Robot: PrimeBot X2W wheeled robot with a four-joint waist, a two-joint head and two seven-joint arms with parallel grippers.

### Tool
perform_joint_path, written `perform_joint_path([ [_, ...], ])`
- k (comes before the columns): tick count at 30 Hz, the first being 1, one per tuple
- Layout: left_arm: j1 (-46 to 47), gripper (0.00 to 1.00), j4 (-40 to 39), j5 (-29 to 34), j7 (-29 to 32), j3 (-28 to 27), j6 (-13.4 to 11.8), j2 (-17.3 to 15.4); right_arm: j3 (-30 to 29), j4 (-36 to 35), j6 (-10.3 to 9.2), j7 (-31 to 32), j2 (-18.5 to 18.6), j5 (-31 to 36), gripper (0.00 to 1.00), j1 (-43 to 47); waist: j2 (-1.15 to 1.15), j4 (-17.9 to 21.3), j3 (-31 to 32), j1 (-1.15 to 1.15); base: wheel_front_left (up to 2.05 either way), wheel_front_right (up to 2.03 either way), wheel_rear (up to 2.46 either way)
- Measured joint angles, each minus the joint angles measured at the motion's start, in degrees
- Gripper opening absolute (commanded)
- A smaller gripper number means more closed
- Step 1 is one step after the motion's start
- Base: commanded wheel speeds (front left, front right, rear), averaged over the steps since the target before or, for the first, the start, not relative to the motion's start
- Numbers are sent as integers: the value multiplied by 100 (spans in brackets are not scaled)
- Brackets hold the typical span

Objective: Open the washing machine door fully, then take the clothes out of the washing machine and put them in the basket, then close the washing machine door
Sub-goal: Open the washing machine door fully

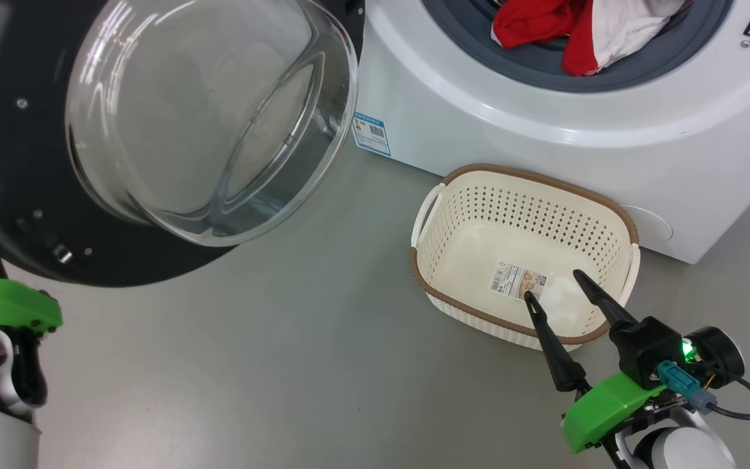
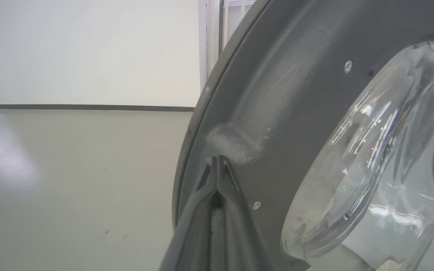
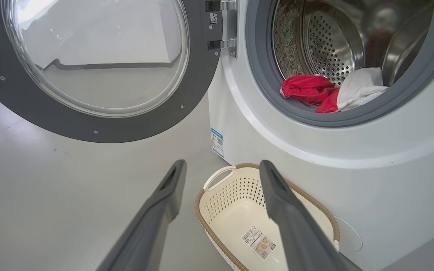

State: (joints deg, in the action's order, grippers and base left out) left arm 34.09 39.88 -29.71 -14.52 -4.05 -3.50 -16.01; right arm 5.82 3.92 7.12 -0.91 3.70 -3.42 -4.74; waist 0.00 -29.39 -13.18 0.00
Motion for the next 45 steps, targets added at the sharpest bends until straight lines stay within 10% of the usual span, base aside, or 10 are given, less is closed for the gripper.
perform_joint_path([
  [14,-209,0,-623,513,-4,-532,212,169,-153,21,0,-154,-33,-13,100,26,0,31,248,0,0,0,0],
  [19,-677,100,-1370,731,-4,-655,255,272,-183,116,0,-281,-56,-68,100,114,0,131,366,0,0,0,0],
  [45,-2163,100,-3501,541,493,154,856,513,-686,420,0,-1223,-82,-620,100,101,0,1473,754,0,0,0,0],
])
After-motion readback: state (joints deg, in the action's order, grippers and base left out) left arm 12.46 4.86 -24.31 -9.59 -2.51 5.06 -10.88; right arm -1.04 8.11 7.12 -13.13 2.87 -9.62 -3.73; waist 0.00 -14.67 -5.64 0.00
